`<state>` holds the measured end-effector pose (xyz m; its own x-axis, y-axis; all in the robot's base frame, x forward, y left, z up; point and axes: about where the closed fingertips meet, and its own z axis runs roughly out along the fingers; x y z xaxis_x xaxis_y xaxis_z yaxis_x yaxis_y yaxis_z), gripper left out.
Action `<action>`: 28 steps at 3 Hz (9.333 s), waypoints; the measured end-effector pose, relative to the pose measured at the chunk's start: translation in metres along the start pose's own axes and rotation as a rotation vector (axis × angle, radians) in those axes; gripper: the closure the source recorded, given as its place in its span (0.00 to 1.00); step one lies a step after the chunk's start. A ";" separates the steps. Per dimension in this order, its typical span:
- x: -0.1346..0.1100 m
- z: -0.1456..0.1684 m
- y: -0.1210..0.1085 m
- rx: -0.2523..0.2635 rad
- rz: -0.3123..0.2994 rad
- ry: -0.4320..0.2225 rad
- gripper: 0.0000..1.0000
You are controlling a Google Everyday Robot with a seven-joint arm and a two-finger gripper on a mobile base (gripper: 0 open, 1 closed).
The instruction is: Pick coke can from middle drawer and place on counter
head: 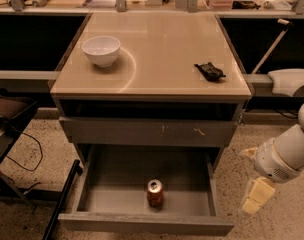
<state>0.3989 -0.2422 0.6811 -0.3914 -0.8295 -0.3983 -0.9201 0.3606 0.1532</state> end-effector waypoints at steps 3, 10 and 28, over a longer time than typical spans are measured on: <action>-0.080 0.048 -0.018 0.041 -0.142 -0.582 0.00; -0.110 0.154 -0.035 0.323 -0.087 -0.643 0.00; -0.133 0.320 -0.047 0.396 -0.028 -0.533 0.89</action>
Offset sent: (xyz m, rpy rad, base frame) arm 0.0616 0.1037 -0.0264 0.7344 -0.3360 0.0731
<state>0.4996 -0.0124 0.4374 -0.2124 -0.5533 -0.8054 -0.8142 0.5560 -0.1673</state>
